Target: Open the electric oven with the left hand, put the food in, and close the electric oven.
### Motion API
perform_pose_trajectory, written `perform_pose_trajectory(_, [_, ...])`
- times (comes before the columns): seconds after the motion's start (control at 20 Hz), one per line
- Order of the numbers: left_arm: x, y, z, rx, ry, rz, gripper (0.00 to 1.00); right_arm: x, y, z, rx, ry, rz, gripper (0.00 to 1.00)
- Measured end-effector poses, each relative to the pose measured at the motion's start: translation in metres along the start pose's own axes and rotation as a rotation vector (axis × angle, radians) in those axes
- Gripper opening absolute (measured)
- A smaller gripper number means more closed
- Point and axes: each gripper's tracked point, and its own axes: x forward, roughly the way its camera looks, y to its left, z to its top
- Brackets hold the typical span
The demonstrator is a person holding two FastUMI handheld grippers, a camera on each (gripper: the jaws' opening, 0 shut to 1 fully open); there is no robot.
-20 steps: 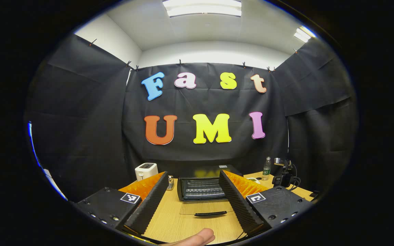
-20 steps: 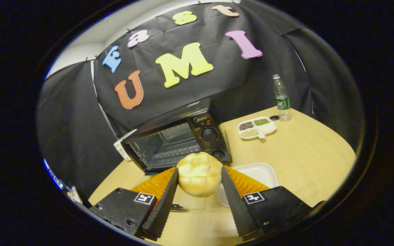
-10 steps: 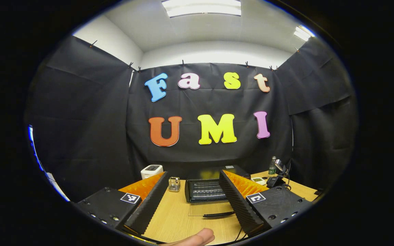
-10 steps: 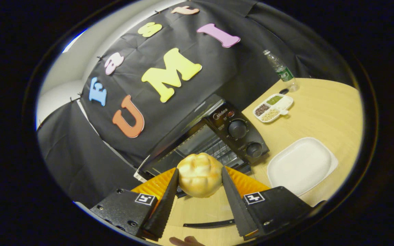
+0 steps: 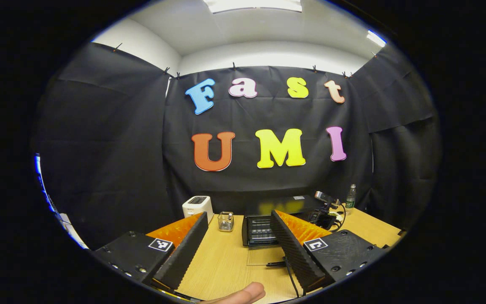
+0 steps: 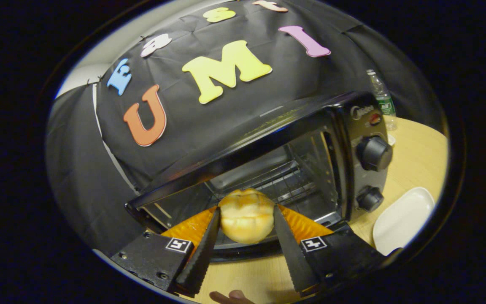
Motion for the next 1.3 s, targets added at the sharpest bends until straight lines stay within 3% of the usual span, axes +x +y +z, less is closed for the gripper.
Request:
perform_pose_trajectory(0.25, [0.02,0.005,-0.012,-0.035,0.018,-0.023,0.97,0.029,0.002,0.003,-0.145,-0.027,-0.019,0.75])
perform_pose_trajectory(0.3, [0.022,0.004,-0.014,-0.049,0.024,-0.033,0.97,0.031,0.0,0.004,-0.168,-0.038,-0.021,0.8])
perform_pose_trajectory(0.4, [0.026,0.004,-0.021,-0.065,0.038,-0.043,0.97,0.036,0.001,0.006,-0.2,-0.044,-0.014,0.76])
perform_pose_trajectory(0.45, [0.027,0.003,-0.022,-0.065,0.039,-0.05,0.97,0.037,0.0,0.004,-0.227,-0.029,-0.017,0.77])
perform_pose_trajectory(0.5, [0.028,0.0,-0.021,-0.059,0.035,-0.064,0.97,0.036,-0.002,0.001,-0.252,-0.016,-0.029,0.85])
perform_pose_trajectory(0.55, [0.027,-0.005,-0.022,-0.054,0.035,-0.079,0.96,0.035,-0.002,0.002,-0.273,-0.019,-0.033,0.81])
perform_pose_trajectory(0.65, [0.025,-0.009,-0.024,-0.047,0.038,-0.094,0.95,0.029,-0.002,0.006,-0.296,-0.036,-0.036,0.84])
perform_pose_trajectory(0.7, [0.025,-0.01,-0.026,-0.039,0.044,-0.095,0.95,0.025,-0.001,0.006,-0.303,-0.039,-0.033,0.89])
perform_pose_trajectory(0.85, [0.021,-0.012,-0.028,-0.028,0.054,-0.091,0.95,0.007,-0.001,0.004,-0.302,-0.025,-0.009,0.87])
perform_pose_trajectory(1.0, [0.018,-0.015,-0.028,-0.034,0.058,-0.087,0.95,-0.023,-0.002,0.001,-0.297,-0.01,0.015,0.9])
perform_pose_trajectory(1.05, [0.017,-0.016,-0.029,-0.036,0.061,-0.085,0.95,-0.035,-0.001,0.004,-0.314,-0.016,0.027,0.87])
perform_pose_trajectory(1.3, [0.015,-0.029,-0.038,-0.026,0.084,-0.098,0.95,-0.108,0.001,0.036,-0.316,-0.104,0.083,0.9])
